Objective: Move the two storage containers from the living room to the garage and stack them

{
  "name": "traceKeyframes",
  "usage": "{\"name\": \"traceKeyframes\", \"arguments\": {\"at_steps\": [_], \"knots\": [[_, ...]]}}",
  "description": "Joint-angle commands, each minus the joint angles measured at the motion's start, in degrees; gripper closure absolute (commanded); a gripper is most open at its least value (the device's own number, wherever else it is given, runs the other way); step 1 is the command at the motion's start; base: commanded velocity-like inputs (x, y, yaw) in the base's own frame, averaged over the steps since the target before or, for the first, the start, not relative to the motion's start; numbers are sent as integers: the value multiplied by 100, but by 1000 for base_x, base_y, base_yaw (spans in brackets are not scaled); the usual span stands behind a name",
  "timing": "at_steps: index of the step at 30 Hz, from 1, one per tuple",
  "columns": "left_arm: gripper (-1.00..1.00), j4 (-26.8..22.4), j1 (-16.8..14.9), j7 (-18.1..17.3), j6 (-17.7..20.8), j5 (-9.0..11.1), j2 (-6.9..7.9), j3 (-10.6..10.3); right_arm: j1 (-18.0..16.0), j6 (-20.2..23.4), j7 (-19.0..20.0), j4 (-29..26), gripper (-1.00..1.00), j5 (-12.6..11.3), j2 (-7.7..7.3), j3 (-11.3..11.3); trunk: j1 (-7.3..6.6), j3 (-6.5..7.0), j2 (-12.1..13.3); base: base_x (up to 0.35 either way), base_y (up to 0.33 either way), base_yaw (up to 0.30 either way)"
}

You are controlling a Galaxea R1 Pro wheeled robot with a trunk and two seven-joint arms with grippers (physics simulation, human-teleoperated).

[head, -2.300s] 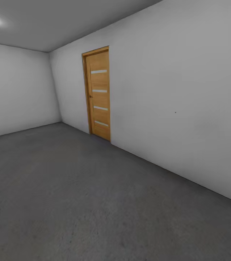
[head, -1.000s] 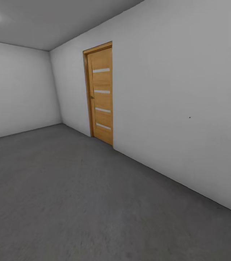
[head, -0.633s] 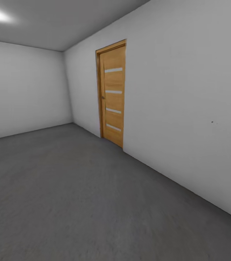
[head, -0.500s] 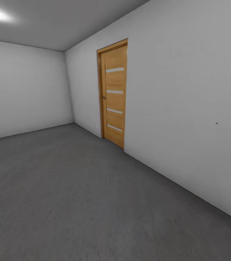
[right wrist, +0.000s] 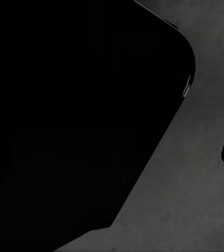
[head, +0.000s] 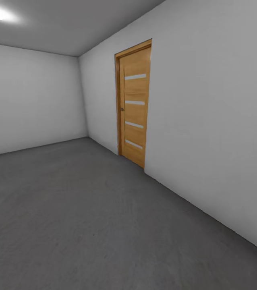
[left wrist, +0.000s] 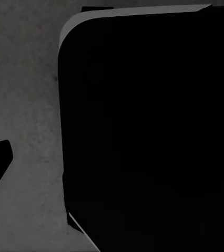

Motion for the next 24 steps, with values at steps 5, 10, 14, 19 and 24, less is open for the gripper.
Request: {"name": "traceKeyframes", "arguments": {"at_steps": [5, 10, 14, 19, 24], "knots": [[-100, -2, -1, -1, -10, 4, 0, 2, -1, -18, 7, 2, -100, -30, 0, 23, 3, -4, -2, 323, 0, 268], [-100, -2, -1, -8, -9, 5, 0, 2, -1, -18, 9, 2, -100, -30, 0, 23, 3, -4, -2, 323, 0, 269], [-100, -2, -1, -9, -8, 9, 0, 2, -1, -18, 8, 2, -100, -30, 0, 23, 3, -4, -2, 323, 0, 270], [-100, -2, -1, -10, -1, 11, 4, 2, -1, -18, 8, 2, -100, -30, 0, 23, 3, -4, -2, 323, 0, 270], [-100, -2, -1, -17, 14, 13, 8, 2, -1, -18, 9, 2, -100, -30, -1, 23, 3, -4, -2, 323, 0, 152]]}}
